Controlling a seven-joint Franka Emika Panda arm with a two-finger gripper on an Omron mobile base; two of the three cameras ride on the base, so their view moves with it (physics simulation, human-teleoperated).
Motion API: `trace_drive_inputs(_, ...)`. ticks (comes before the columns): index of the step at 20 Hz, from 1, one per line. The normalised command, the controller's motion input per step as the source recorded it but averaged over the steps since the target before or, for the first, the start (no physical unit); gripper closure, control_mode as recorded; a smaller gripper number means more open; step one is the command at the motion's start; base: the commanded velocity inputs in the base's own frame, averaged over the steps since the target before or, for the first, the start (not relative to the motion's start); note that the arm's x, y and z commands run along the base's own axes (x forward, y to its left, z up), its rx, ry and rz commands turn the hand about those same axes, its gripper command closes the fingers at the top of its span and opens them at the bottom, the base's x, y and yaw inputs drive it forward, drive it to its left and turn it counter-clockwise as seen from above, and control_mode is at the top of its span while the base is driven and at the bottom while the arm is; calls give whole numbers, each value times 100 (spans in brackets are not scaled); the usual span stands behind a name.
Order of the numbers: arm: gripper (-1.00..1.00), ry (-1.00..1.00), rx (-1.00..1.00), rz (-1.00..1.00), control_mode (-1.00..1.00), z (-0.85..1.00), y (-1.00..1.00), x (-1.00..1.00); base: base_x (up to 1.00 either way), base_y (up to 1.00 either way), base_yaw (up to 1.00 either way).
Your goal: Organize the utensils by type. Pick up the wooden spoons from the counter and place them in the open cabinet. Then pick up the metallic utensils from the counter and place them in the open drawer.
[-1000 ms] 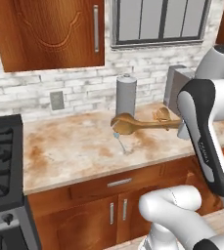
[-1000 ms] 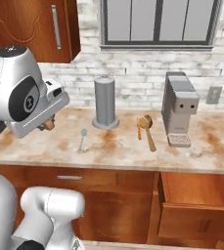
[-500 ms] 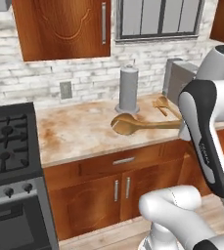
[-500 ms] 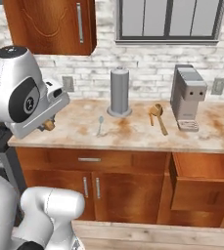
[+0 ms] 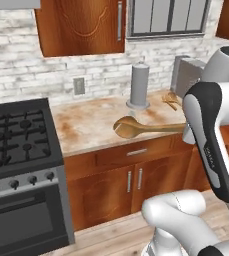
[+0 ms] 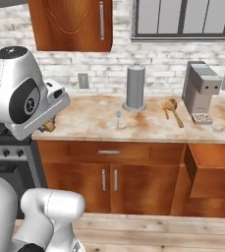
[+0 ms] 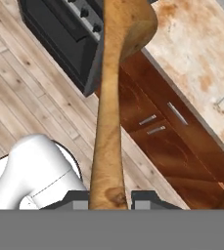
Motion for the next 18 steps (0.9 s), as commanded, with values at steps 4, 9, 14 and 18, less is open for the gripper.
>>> trace_drive_inputs(4,100,0,0,0,100,0,0,0,-39,58,-6)
trace_drive_inputs(9,100,0,0,0,100,0,0,0,-29,63,-6)
trace_drive_inputs(14,100,0,0,0,100,0,0,0,-33,62,-7)
trace_drive_inputs(18,100,0,0,0,100,0,0,0,-46,52,-6)
